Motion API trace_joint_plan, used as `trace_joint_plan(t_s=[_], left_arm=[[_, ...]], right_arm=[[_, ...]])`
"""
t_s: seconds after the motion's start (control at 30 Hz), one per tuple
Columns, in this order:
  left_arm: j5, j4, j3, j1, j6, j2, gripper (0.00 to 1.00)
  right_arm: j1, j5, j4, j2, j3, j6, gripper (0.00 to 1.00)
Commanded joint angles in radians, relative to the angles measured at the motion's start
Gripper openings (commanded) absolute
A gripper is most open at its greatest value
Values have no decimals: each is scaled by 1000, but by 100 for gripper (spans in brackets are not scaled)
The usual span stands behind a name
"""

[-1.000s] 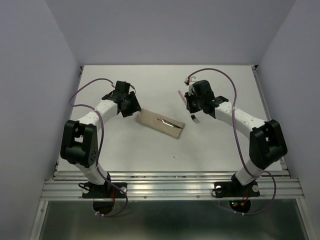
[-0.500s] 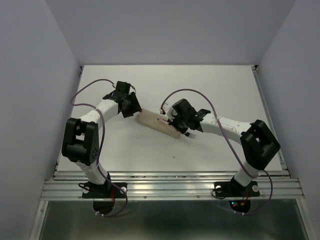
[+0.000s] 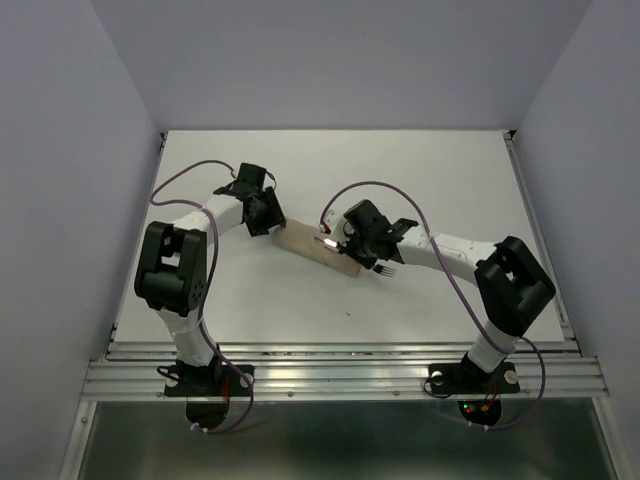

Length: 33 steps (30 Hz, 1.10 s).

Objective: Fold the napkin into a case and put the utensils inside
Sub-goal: Insert the fork into the folded napkin.

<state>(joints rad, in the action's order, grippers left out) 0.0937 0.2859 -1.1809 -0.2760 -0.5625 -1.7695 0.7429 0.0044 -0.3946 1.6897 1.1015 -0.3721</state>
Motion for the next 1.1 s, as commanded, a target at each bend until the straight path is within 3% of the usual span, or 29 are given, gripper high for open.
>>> trace_joint_plan(t_s=[0.0,1.07], left_arm=[[5,-25,-33,-3,6,-16,61],[72,-79,21,-3,12,-42,60]], right_arm=[[15,-29,-4,8,6,-21,1],[73,-110,7,222,262,28,1]])
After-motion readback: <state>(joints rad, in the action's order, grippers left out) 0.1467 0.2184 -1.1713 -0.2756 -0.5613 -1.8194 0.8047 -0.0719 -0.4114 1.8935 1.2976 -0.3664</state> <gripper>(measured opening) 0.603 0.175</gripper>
